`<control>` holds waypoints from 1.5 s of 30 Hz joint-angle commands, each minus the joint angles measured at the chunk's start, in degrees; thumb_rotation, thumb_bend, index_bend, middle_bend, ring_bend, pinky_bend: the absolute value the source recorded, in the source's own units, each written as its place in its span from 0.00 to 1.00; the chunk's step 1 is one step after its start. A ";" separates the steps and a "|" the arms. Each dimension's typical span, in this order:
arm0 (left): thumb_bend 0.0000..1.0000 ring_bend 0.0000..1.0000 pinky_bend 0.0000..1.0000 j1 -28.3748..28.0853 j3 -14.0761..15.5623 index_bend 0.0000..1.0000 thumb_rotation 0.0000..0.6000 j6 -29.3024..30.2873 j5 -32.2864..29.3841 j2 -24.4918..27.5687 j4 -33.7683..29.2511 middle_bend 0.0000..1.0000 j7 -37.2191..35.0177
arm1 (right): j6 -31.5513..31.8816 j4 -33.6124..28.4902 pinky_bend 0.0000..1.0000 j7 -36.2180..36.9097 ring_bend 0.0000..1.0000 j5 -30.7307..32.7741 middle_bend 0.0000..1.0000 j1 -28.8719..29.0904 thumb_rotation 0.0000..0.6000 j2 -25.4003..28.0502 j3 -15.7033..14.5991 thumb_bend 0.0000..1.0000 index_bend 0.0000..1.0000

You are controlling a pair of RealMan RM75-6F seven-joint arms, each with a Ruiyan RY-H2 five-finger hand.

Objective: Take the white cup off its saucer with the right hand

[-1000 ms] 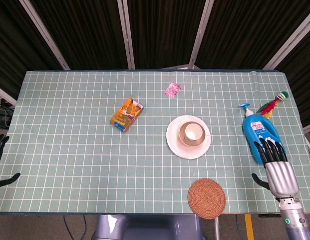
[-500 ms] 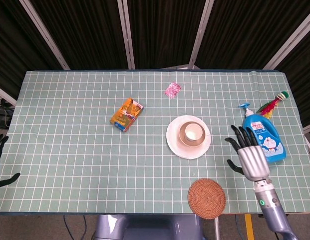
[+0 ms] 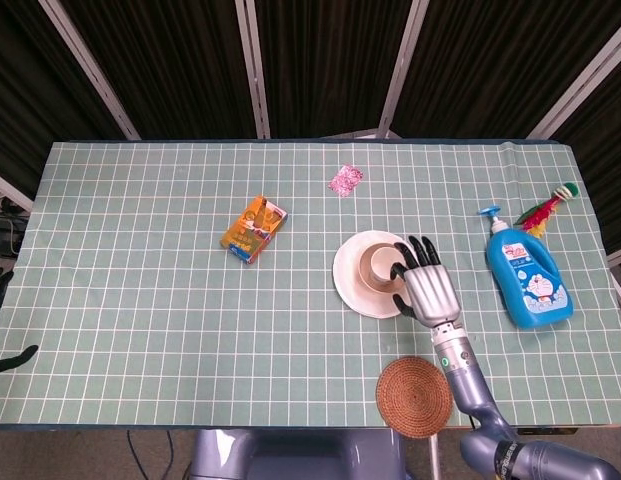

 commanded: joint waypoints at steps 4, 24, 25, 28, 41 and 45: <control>0.00 0.00 0.00 0.04 0.01 0.00 1.00 0.03 0.06 0.11 0.00 0.00 -0.32 | -0.19 2.51 0.00 0.29 0.00 1.53 0.13 1.19 1.00 -1.71 0.46 0.23 0.46; 0.00 0.00 0.00 -0.18 -0.06 0.00 1.00 -0.68 -0.29 0.42 0.12 0.00 -1.11 | -3.19 11.53 0.00 1.89 0.00 6.50 0.17 4.99 1.00 -6.70 0.56 0.33 0.53; 0.00 0.00 0.00 -0.19 -0.06 0.00 1.00 -0.71 -0.29 0.43 0.12 0.00 -1.16 | -3.25 11.94 0.00 2.11 0.00 6.53 0.18 5.11 1.00 -6.94 0.50 0.35 0.54; 0.00 0.00 0.00 -0.21 -0.08 0.00 1.00 -0.73 -0.29 0.45 0.17 0.00 -1.27 | -3.22 12.80 0.00 2.80 0.00 6.40 0.19 5.44 1.00 -7.48 0.33 0.41 0.56; 0.00 0.00 0.00 -0.26 0.01 0.00 1.00 -0.76 -0.15 0.38 0.13 0.00 -1.01 | 1.41 7.32 0.00 2.83 0.00 3.04 0.21 4.53 1.00 -4.46 -0.56 0.49 0.61; 0.00 0.00 0.00 -0.24 0.11 0.00 1.00 -0.62 0.09 0.33 0.01 0.00 -0.66 | 4.48 3.01 0.00 2.89 0.00 1.29 0.21 2.76 1.00 -0.82 -1.01 0.49 0.62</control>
